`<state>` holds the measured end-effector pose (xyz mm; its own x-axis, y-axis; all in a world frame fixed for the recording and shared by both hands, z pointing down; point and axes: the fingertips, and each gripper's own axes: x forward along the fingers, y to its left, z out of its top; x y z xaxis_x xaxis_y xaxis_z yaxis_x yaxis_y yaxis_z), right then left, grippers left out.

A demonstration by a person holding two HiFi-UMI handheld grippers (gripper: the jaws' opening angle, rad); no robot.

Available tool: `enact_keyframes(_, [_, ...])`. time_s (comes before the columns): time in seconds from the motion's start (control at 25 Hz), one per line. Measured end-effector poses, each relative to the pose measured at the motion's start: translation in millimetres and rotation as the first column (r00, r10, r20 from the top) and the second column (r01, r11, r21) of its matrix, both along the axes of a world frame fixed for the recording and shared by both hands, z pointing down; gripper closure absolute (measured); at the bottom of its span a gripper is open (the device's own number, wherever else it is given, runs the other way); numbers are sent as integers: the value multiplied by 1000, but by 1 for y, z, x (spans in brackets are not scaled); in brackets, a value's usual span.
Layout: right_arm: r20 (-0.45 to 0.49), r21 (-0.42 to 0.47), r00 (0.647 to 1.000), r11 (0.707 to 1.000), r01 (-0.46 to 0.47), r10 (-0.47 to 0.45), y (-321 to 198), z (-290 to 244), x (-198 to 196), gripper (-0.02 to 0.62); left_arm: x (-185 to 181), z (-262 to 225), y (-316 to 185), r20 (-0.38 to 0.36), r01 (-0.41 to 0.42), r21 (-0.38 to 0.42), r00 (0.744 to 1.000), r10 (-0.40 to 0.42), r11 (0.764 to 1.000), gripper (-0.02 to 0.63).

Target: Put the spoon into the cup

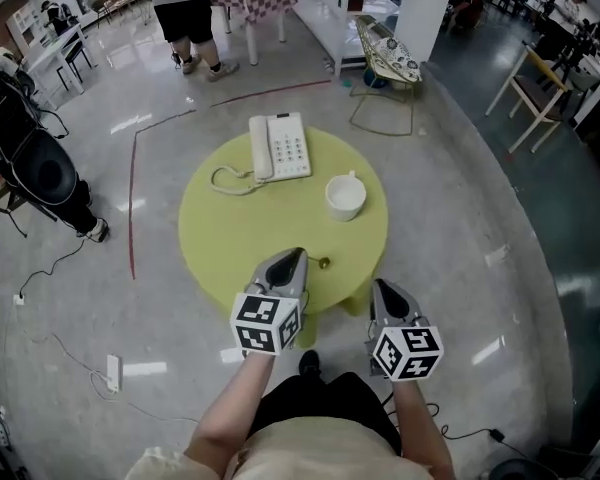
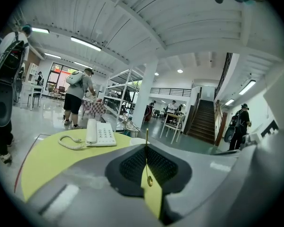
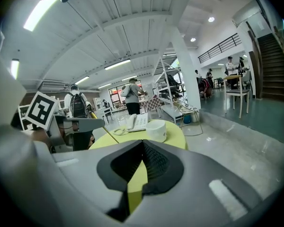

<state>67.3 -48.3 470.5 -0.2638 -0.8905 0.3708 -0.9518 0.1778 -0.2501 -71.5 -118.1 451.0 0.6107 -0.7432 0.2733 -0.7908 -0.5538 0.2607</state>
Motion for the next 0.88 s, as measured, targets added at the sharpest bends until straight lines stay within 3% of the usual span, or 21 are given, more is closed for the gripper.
enact_keyframes(0.28, [-2, 3, 1000, 1000, -16, 16, -13, -6, 6, 594, 4, -11, -21, -8, -3, 12, 1000, 3, 1000, 600])
enact_keyframes(0.88, [18, -5, 999, 1000, 27, -27, -71, -1, 30, 594, 49, -29, -77, -14, -19, 34, 1000, 19, 999, 600])
